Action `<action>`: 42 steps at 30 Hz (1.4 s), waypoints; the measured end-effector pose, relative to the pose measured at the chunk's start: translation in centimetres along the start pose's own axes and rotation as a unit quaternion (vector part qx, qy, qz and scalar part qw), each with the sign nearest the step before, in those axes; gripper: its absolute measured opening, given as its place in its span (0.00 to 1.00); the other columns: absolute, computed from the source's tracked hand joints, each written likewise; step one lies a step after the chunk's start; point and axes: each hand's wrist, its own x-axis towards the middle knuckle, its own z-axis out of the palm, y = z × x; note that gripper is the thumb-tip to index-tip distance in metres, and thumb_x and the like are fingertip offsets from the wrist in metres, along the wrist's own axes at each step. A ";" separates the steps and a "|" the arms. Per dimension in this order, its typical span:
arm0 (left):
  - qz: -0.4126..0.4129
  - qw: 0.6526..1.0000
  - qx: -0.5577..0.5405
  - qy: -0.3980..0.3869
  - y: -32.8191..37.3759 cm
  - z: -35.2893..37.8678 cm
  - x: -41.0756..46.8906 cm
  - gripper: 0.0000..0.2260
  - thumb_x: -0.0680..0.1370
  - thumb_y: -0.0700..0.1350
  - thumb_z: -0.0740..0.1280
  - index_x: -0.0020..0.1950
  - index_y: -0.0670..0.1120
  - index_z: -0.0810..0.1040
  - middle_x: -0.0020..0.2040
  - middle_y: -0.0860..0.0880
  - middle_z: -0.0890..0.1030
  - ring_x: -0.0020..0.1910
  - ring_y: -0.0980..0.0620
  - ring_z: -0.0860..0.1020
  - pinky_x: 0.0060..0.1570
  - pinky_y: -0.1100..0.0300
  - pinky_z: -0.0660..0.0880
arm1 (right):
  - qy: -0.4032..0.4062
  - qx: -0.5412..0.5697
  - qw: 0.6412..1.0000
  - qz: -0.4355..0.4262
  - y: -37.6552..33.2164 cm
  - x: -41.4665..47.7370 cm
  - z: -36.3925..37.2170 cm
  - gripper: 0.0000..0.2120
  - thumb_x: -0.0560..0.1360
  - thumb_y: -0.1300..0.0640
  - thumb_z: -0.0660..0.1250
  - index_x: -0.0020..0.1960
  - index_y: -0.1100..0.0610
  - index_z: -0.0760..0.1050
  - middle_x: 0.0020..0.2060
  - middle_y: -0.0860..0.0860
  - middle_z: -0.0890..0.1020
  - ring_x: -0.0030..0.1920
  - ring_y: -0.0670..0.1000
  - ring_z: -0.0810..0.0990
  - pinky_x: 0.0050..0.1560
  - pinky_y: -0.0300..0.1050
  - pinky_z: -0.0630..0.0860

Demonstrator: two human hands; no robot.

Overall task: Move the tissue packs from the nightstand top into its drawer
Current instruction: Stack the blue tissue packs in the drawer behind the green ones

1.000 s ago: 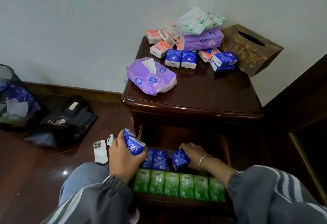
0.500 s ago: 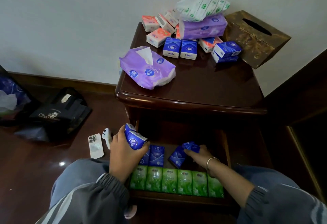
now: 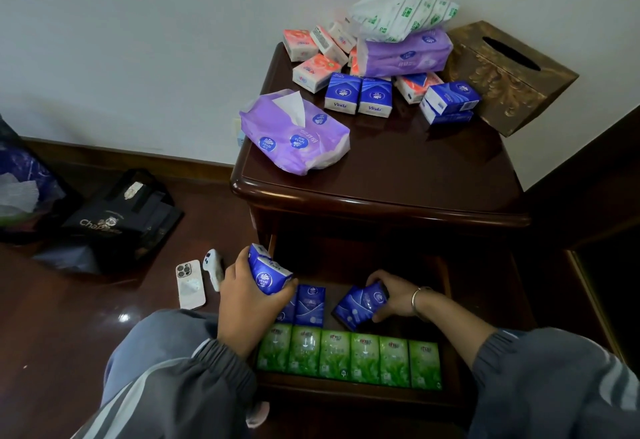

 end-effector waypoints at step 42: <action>0.006 0.994 0.048 -0.103 -0.4 1.4 -0.9 0.48 0.63 0.59 0.76 0.76 0.47 0.57 0.67 0.46 0.67 0.66 0.46 0.68 0.66 0.50 0.68 | 0.072 0.411 0.907 0.050 -7.4 -3.5 4.4 0.21 0.77 0.47 0.63 0.65 0.58 0.71 0.56 0.53 0.80 0.54 0.53 0.80 0.58 0.48 0.74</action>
